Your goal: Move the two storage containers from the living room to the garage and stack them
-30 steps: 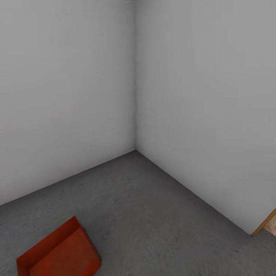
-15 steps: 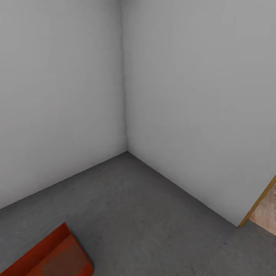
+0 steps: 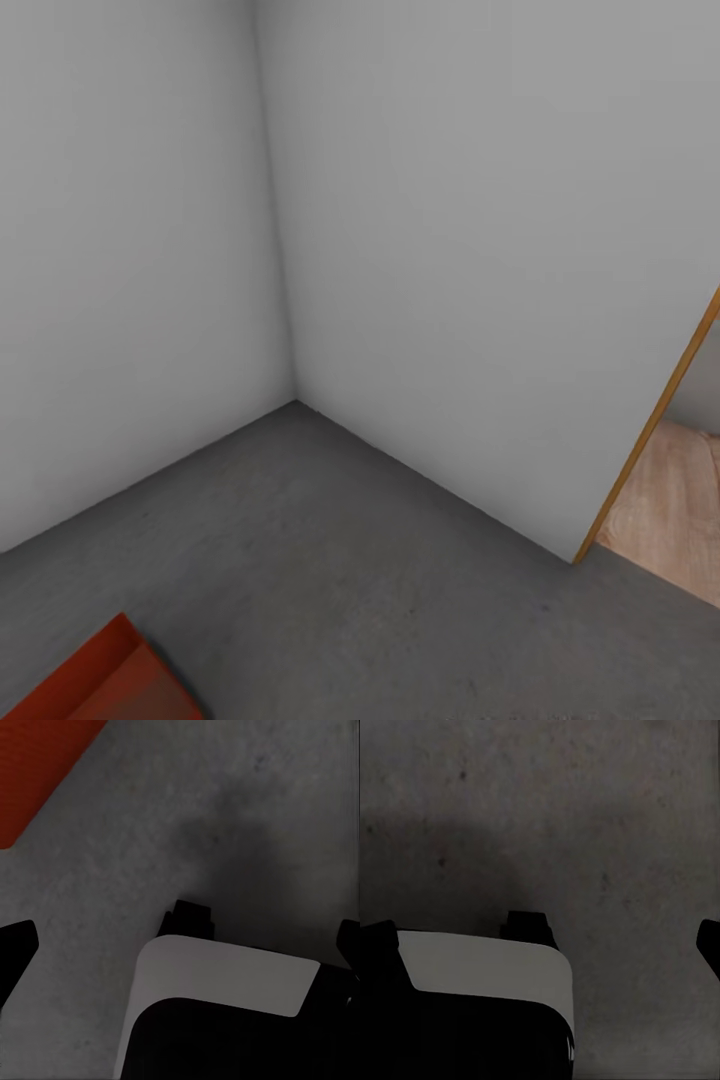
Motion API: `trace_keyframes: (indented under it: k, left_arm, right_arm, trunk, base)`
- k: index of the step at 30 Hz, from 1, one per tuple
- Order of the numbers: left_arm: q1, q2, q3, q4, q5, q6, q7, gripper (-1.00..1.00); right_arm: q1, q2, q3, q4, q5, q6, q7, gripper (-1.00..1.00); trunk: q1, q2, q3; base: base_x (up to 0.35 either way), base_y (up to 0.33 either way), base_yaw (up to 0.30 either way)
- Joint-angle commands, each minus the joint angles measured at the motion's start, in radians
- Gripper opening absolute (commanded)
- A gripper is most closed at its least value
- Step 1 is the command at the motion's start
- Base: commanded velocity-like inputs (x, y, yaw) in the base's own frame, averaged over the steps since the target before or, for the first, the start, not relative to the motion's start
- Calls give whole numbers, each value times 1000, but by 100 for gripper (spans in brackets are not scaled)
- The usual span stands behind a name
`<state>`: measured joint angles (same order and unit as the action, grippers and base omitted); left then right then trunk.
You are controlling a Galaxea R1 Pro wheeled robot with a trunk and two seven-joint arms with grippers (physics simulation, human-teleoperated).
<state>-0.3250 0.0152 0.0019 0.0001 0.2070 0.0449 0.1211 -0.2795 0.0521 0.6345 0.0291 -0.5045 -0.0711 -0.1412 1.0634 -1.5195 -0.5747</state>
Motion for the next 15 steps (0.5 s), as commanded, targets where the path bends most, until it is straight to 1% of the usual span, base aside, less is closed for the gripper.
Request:
trace_keyframes:
  k: [1, 6, 15]
  left_arm:
    - [0, 0, 0, 0, 6, 3, 2, 100]
    - [0, 0, 0, 0, 6, 3, 2, 100]
    - [0, 0, 0, 0, 5, 3, 2, 100]
  right_arm:
    - [-1, 1, 8, 3, -9, -5, 6, 100]
    - [-1, 0, 8, 3, -9, -4, 23, 100]
    - [-1, 1, 8, 3, -9, -4, 25, 100]
  trunk:
    - [0, 0, -1]
    - [0, 0, -1]
    - [0, 0, -1]
  base:
    - [0, 0, -285]
    - [0, 0, -286]
    - [0, 0, -287]
